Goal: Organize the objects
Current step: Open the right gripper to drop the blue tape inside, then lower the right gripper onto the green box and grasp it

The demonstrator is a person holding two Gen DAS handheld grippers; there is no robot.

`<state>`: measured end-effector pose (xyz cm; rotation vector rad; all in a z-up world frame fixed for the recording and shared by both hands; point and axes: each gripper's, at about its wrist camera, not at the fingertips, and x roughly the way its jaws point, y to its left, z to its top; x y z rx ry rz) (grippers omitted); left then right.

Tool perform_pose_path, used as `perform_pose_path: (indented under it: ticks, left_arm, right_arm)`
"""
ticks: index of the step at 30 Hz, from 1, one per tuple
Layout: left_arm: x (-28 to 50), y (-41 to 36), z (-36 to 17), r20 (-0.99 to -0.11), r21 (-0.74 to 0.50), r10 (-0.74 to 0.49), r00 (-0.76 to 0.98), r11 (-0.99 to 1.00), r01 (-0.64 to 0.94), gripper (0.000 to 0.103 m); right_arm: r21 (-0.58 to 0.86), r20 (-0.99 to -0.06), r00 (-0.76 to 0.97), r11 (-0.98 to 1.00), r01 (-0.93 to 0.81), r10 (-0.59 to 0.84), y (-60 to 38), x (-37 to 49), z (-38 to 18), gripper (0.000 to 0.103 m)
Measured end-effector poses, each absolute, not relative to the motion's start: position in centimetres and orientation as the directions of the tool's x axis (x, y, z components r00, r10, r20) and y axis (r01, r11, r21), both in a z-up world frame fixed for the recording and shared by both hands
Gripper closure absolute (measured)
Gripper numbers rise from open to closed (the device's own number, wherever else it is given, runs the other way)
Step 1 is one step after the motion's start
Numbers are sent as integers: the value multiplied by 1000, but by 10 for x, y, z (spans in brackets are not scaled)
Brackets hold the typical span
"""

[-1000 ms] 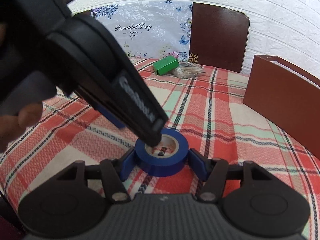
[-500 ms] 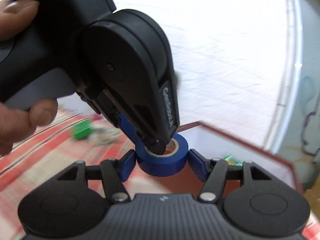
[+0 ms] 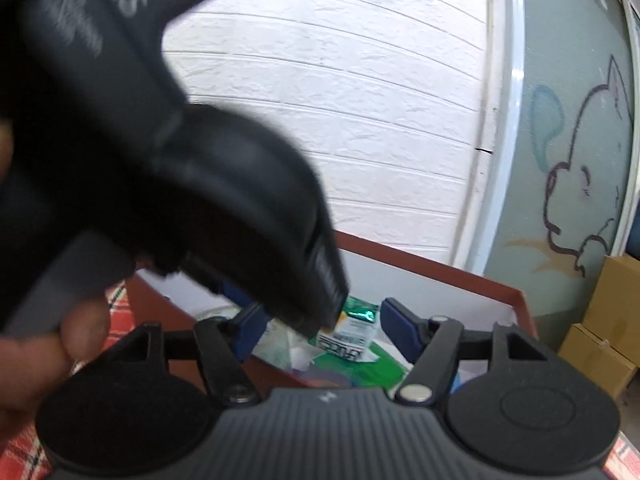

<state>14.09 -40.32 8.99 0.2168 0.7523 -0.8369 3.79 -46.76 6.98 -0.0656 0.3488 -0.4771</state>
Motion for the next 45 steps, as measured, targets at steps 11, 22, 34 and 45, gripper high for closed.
perform_pose_path:
  ticks: [11, 22, 34, 45]
  left_arm:
    - [116, -313, 113, -595, -10, -535, 600, 752, 660, 63]
    - [149, -183, 58, -714, 0, -278, 643, 918, 397, 59]
    - [197, -56, 12, -707, -6, -75, 703, 995, 100, 54]
    - [201, -41, 7, -667, -41, -90, 740, 996, 84, 49]
  right_arm:
    - [-46, -255, 889, 923, 382, -380, -406, 4, 71, 37]
    - [-26, -480, 870, 993, 112, -110, -319, 40, 28, 38]
    - [-108, -581, 814, 992, -70, -6, -246, 117, -3, 40]
    - [-417, -429, 894, 907, -68, -130, -213, 228, -11, 22]
